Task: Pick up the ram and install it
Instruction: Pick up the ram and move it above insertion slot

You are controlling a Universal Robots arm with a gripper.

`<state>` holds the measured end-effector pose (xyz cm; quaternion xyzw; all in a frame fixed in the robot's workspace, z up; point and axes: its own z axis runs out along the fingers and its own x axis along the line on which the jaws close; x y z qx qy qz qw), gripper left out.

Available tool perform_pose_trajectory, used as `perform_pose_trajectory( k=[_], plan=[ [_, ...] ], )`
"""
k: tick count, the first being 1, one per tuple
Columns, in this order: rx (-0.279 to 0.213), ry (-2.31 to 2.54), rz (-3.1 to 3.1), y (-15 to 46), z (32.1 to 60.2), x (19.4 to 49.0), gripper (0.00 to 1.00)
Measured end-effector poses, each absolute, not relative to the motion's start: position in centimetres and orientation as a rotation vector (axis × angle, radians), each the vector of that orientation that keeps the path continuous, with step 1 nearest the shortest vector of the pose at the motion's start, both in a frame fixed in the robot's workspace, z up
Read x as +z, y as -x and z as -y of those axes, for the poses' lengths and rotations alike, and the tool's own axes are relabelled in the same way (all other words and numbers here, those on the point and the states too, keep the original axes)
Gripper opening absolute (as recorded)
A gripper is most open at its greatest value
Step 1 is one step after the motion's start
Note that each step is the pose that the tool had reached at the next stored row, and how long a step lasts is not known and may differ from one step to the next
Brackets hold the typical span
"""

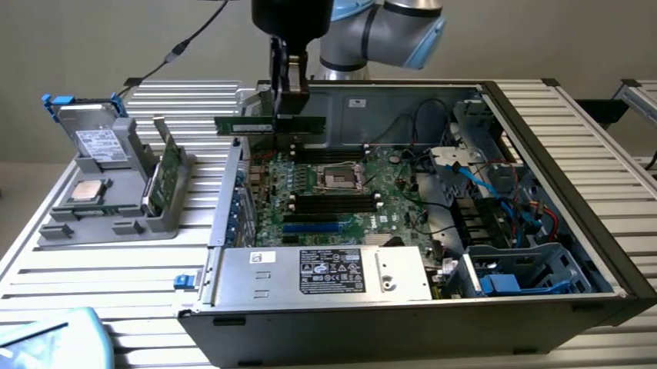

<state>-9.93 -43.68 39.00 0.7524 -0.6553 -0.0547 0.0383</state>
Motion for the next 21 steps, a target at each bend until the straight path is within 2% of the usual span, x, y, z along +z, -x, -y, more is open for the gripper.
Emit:
perform_pose_trajectory(
  k=[11, 21],
  plan=[
    [-0.23, -2.333, 2.043, 7.3, 43.7, 38.3, 0.14],
    [-0.235, -2.331, 2.051, 5.0, 43.7, 38.1, 0.14]
  ],
)
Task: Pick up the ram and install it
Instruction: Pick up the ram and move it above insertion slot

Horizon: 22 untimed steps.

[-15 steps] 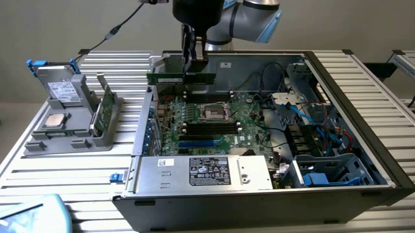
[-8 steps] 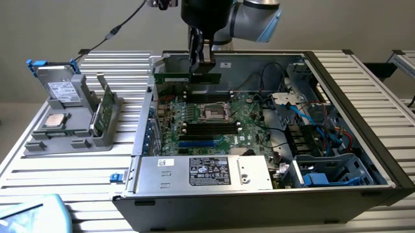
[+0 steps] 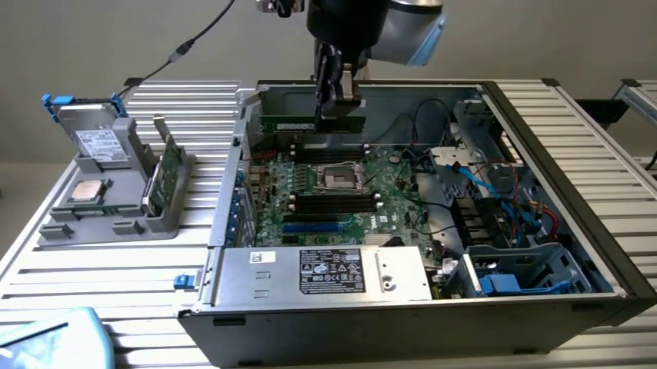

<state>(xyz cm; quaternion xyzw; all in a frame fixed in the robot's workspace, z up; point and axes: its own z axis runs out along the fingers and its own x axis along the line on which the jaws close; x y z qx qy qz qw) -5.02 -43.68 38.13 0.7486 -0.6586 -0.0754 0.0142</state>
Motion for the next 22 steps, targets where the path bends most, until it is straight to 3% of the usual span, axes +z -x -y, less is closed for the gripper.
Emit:
perform_pose_trajectory(
  k=[13, 22],
  plan=[
    [-0.222, -2.278, 2.129, 4.1, 43.7, 37.1, 0.14],
    [-0.159, -2.293, 2.153, 3.5, 43.4, 36.9, 0.14]
  ],
)
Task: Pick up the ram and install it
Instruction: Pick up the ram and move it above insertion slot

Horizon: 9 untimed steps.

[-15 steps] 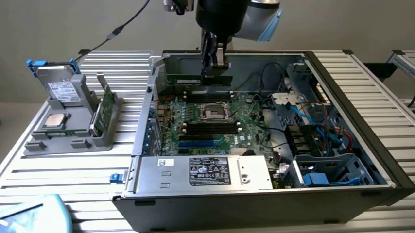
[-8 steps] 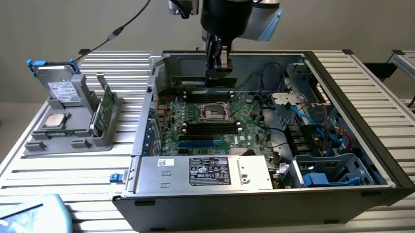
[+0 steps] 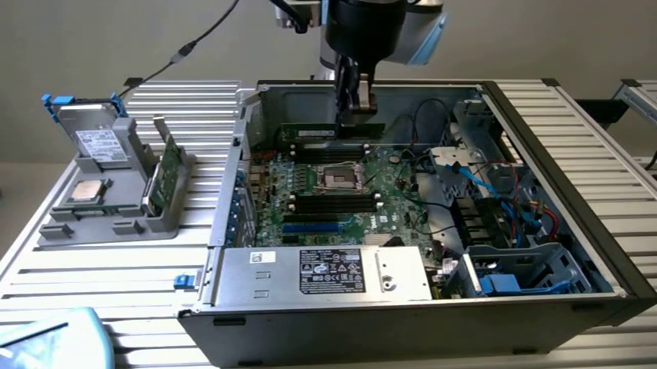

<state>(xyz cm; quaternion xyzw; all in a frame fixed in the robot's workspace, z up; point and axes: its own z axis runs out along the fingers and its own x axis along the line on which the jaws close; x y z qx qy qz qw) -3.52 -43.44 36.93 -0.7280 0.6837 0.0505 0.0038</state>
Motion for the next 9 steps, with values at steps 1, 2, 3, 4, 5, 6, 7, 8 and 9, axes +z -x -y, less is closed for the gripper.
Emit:
perform_pose_trajectory(
  k=[1, 2, 3, 4, 5, 6, 7, 8, 9],
  plan=[
    [0.15, 2.284, -2.146, 3.51, 43.41, 36.89, 0.14],
    [0.143, 2.286, -2.15, 3.51, 43.37, 36.85, 0.14],
    [0.137, 2.287, -2.152, 3.49, 43.29, 36.8, 0.14],
    [0.133, 2.287, -2.153, 3.47, 43.2, 36.73, 0.14],
    [0.131, 2.287, -2.154, 3.44, 43.1, 36.65, 0.14],
    [0.129, 2.287, -2.155, 3.41, 43.04, 36.55, 0.14],
    [0.129, 2.286, -2.155, 3.38, 43.0, 36.42, 0.14],
    [0.128, 2.286, -2.156, 3.35, 42.96, 36.29, 0.14],
    [0.128, 2.285, -2.157, 3.3, 42.92, 36.15, 0.14]
  ],
)
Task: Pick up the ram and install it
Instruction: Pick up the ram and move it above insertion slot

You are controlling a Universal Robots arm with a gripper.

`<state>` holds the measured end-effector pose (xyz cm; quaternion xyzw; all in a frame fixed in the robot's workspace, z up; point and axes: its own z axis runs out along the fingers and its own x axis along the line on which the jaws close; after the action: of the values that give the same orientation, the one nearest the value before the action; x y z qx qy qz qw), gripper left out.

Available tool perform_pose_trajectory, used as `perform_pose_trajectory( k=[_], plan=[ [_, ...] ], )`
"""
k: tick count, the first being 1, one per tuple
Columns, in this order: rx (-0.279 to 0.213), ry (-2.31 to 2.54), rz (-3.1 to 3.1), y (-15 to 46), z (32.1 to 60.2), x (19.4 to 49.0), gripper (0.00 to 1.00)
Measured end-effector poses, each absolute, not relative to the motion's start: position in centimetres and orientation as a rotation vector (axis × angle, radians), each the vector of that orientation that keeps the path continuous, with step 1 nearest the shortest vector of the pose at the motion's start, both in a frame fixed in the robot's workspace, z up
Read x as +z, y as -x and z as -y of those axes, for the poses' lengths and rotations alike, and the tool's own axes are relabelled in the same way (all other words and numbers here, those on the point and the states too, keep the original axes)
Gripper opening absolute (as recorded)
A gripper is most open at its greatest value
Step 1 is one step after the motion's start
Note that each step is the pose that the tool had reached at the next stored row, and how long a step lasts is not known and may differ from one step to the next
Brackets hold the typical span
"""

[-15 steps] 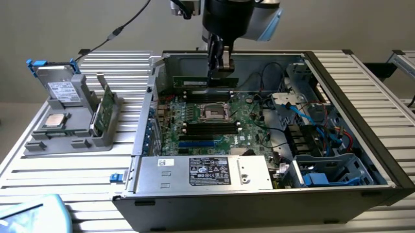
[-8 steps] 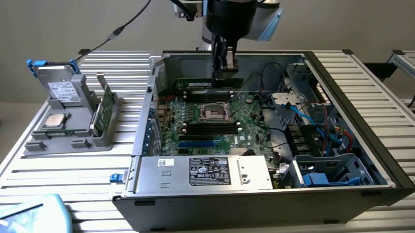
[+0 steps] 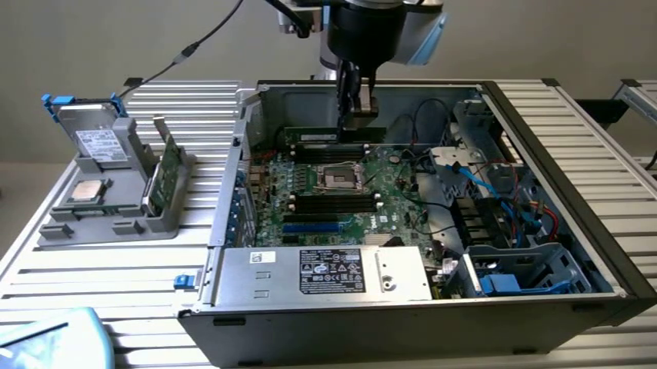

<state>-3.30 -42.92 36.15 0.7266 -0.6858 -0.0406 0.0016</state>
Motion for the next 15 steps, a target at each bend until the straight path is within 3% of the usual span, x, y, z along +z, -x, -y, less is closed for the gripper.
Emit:
perform_pose_trajectory(
  k=[15],
  plan=[
    [-0.127, -2.268, 2.166, 1.8, 42.7, 33.8, 0.14]
  ],
)
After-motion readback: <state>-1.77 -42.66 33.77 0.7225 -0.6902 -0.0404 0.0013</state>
